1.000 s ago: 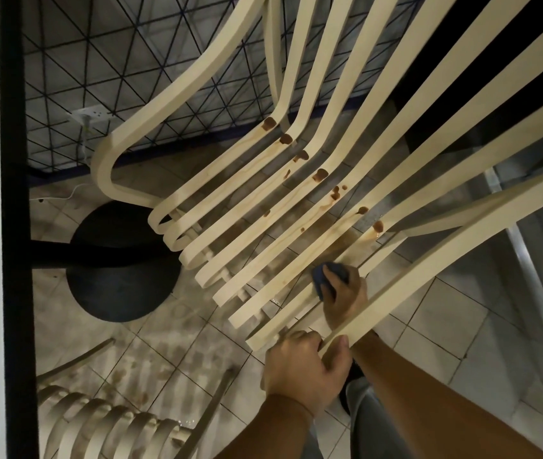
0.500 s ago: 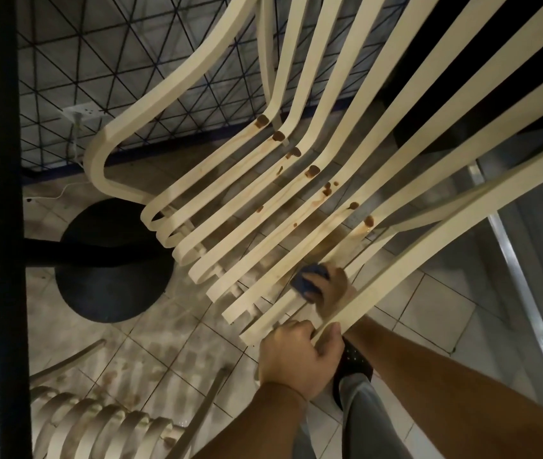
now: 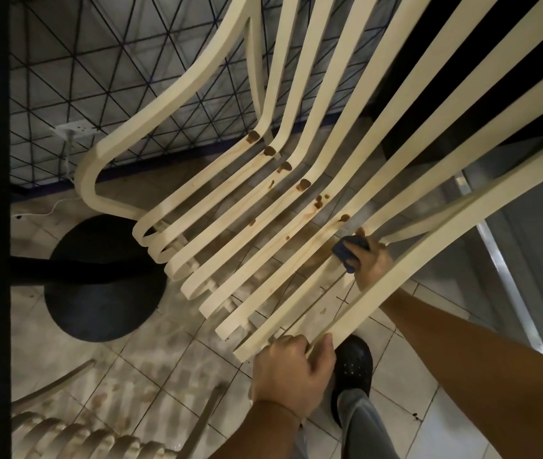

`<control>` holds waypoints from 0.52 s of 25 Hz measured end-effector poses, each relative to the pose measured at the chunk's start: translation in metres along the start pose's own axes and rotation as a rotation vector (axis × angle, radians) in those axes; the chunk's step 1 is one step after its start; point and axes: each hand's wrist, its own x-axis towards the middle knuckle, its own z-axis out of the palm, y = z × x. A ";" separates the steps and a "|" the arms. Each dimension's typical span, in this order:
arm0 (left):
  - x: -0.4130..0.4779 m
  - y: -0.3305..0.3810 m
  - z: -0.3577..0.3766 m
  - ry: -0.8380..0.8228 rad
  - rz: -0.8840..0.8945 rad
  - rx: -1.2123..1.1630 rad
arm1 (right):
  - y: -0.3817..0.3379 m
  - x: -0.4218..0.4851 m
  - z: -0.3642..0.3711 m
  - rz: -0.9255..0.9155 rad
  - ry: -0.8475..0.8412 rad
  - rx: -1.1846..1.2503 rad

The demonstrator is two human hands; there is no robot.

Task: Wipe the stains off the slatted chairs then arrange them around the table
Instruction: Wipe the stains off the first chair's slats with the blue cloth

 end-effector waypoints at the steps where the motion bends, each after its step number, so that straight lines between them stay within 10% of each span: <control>1: 0.000 0.000 0.000 0.002 0.011 0.007 | -0.002 0.003 0.010 -0.084 -0.079 -0.379; 5: 0.001 0.000 -0.001 -0.010 0.025 0.000 | 0.001 -0.024 0.028 0.001 -0.032 -1.707; 13: 0.003 0.001 -0.001 0.004 0.021 -0.025 | 0.035 -0.075 0.038 0.135 -0.380 -1.369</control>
